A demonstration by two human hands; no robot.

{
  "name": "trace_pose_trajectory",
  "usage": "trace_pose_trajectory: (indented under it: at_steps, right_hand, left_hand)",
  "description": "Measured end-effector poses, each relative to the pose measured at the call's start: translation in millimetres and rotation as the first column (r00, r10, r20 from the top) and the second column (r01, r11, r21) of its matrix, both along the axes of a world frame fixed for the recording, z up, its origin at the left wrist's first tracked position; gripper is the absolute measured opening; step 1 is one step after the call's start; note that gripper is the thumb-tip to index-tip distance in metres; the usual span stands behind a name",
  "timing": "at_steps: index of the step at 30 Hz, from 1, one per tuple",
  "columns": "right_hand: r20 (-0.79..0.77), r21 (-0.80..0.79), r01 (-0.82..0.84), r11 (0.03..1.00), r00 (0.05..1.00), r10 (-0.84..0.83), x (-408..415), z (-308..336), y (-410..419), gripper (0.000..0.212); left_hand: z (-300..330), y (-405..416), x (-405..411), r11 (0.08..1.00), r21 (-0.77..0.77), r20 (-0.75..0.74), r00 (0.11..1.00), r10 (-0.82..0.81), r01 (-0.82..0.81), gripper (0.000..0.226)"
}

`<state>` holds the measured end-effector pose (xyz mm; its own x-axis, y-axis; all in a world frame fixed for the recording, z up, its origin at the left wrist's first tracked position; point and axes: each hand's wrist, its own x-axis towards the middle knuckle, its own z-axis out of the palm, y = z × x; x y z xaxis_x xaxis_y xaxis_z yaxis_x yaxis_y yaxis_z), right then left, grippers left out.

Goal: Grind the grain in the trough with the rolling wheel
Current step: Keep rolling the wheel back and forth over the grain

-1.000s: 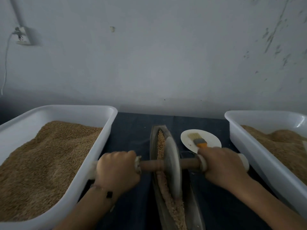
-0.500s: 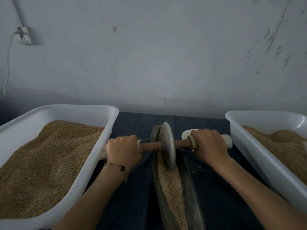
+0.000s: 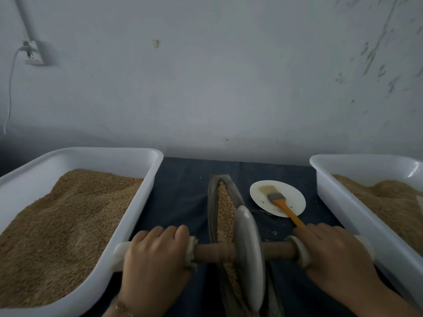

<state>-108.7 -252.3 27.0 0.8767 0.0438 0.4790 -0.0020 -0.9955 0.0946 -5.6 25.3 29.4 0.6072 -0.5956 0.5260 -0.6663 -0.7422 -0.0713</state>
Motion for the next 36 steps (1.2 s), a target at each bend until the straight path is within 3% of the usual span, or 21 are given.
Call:
trace_pose_trajectory:
  at_steps: [4,7,15,19,21,25,27,29,30,32,36]
  right_hand:
    - [-0.212,-0.004,0.171,0.985,0.963,-0.168,52,0,-11,0.023]
    - [-0.216,0.112,0.189,0.976,0.963,-0.162,94,-1,-21,0.009]
    - [-0.216,0.076,0.198,0.977,0.960,-0.177,136,11,-31,0.016]
    - [-0.154,0.080,0.206,0.975,0.969,-0.192,105,5,-20,0.007]
    - [-0.201,0.060,0.213,0.975,0.959,-0.198,77,-2,-16,0.015]
    - [-0.413,0.102,0.274,0.956,0.886,-0.210,29,-4,-15,0.012]
    - [-0.586,0.134,0.287,0.948,0.795,-0.158,21,6,-18,0.006]
    - [-0.685,0.101,0.286,0.953,0.715,-0.142,17,13,-19,0.009]
    - [-0.673,0.056,0.266,0.962,0.722,-0.160,15,15,-19,0.009]
    - [-0.510,-0.009,0.224,0.975,0.837,-0.197,13,15,-16,0.012]
    - [-0.215,-0.012,0.180,0.984,0.960,-0.179,46,11,-10,0.034]
  left_hand:
    - [5,-18,30,0.992,0.081,-0.098,0.990,0.101,-0.093,0.032]
    - [13,-35,63,0.968,0.141,-0.062,0.974,0.219,-0.209,0.021]
    - [26,-62,104,0.925,0.171,-0.141,0.921,0.363,-0.339,0.022]
    - [22,-49,80,0.946,0.169,-0.091,0.952,0.294,-0.276,0.021]
    - [24,-39,59,0.965,0.163,-0.132,0.964,0.229,-0.207,0.020]
    - [25,-17,10,0.982,0.166,-0.137,0.984,0.111,-0.087,0.034]
    - [24,-5,-4,0.998,0.049,-0.158,0.987,-0.023,0.032,0.048]
    - [18,2,-7,0.997,0.053,-0.116,0.992,-0.047,0.053,0.050]
    - [15,3,-6,0.997,0.068,-0.123,0.992,-0.040,0.048,0.050]
    - [13,1,-1,0.997,0.066,-0.213,0.977,-0.011,0.025,0.046]
    - [3,-14,35,0.977,0.119,-0.227,0.954,0.199,-0.175,0.016]
